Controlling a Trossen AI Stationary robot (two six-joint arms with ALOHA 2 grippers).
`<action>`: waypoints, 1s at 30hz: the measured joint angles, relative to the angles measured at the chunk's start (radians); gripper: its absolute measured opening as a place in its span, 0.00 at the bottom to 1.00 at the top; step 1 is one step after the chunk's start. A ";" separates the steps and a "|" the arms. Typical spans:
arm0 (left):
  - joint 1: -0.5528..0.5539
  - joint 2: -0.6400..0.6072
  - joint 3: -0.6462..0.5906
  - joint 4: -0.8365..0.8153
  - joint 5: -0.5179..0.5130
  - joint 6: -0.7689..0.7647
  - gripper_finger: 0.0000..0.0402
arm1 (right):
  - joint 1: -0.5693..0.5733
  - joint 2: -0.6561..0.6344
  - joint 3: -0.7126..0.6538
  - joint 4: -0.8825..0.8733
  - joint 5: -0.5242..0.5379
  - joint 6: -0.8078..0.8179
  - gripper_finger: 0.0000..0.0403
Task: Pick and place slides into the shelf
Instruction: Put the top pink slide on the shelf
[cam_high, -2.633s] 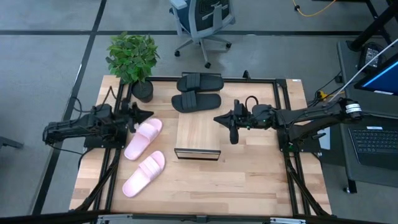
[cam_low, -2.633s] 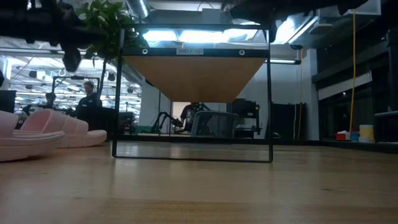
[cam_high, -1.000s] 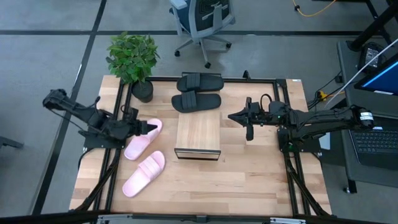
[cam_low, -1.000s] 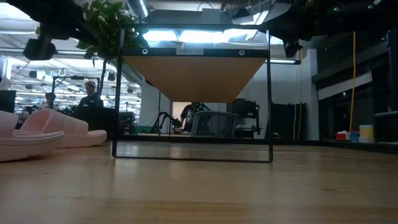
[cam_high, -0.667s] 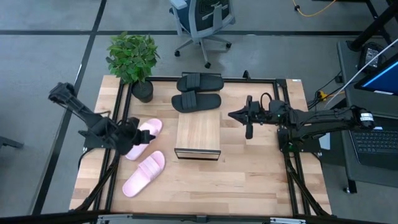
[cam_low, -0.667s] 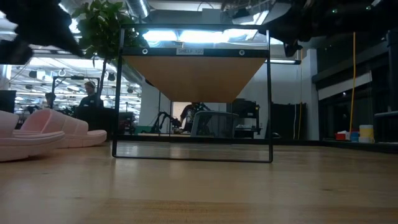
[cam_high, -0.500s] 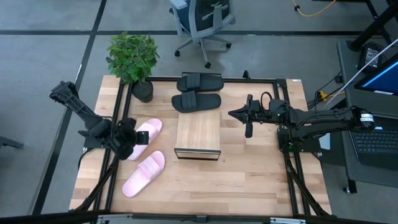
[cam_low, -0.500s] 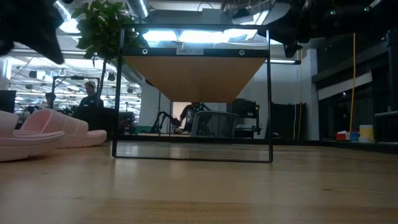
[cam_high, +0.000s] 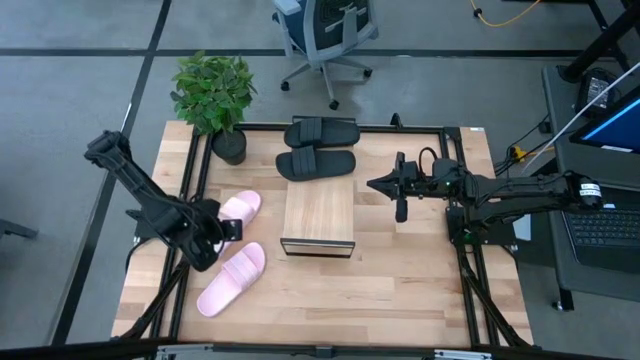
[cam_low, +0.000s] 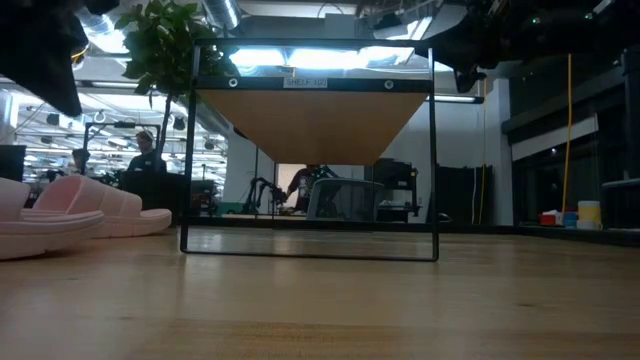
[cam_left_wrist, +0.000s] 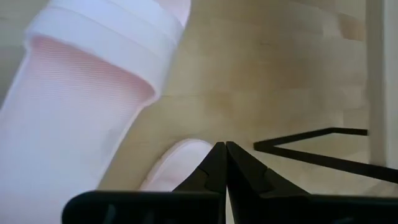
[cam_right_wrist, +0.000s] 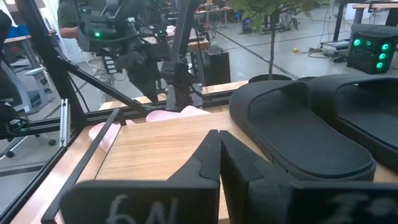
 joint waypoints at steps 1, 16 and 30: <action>0.000 0.007 -0.006 0.010 -0.009 0.000 0.00 | 0.000 0.000 0.000 0.000 0.000 0.000 0.01; -0.037 0.079 -0.091 0.099 -0.056 0.027 0.00 | 0.000 0.000 0.000 0.008 -0.026 0.002 0.01; -0.078 0.152 -0.091 0.087 -0.054 0.177 0.00 | 0.000 0.000 0.000 0.016 -0.026 0.012 0.01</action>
